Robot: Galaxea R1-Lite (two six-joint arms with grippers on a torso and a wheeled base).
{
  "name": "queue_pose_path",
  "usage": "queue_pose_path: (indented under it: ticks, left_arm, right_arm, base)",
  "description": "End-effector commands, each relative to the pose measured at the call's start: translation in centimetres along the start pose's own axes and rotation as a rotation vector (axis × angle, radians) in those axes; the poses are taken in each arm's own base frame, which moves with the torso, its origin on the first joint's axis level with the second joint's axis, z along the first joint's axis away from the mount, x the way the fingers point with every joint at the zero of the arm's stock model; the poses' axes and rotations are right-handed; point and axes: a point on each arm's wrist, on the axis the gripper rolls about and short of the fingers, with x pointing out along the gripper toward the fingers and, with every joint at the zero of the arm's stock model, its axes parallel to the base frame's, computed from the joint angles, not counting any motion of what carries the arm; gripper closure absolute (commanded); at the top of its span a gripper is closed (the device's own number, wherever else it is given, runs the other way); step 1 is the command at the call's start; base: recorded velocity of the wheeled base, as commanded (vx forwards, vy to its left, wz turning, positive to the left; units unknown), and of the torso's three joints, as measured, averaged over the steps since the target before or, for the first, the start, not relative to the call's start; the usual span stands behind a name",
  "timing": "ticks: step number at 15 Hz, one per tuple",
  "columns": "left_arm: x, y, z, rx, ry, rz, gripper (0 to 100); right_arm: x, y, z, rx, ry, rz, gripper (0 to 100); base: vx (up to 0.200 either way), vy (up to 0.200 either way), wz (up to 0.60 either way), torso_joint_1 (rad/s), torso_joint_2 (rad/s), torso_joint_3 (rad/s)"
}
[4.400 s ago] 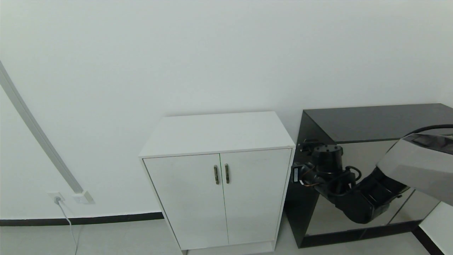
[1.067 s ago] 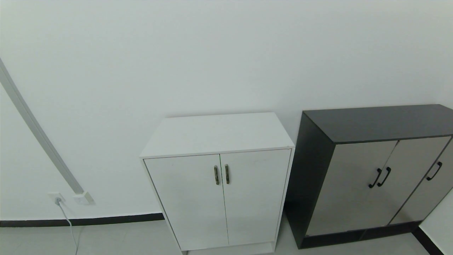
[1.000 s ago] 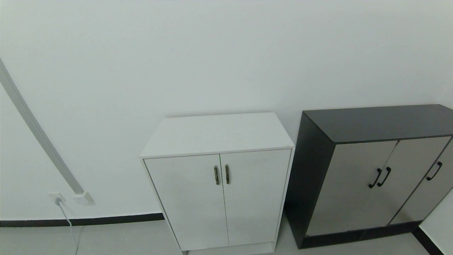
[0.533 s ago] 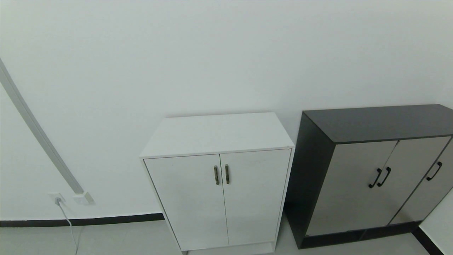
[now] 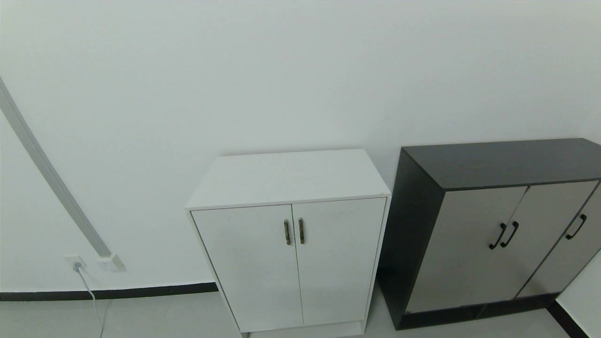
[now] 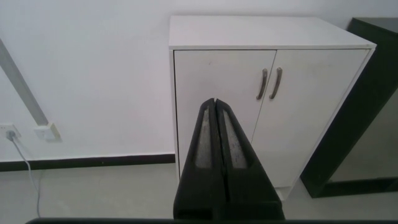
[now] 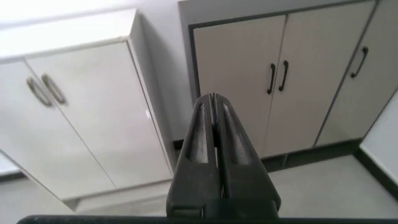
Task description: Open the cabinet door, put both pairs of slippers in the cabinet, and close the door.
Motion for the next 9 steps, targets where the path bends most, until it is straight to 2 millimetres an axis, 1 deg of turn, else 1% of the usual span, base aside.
queue_pose_path:
  ticks: [1, 9]
  left_arm:
    - [0.01, 0.0, 0.0, -0.001, 0.001, 0.002, 100]
    - [0.02, 0.0, -0.04, 0.004, 0.003, 0.005, 100]
  right_arm:
    - [-0.04, -0.03, 0.0, 0.006, -0.007, -0.014, 100]
    - [-0.04, -0.05, 0.0, 0.002, -0.008, -0.02, 100]
  base:
    - [0.0, 0.0, 0.0, 0.0, 0.0, 0.0]
    - [0.0, 0.0, 0.0, 0.0, 0.0, 0.0]
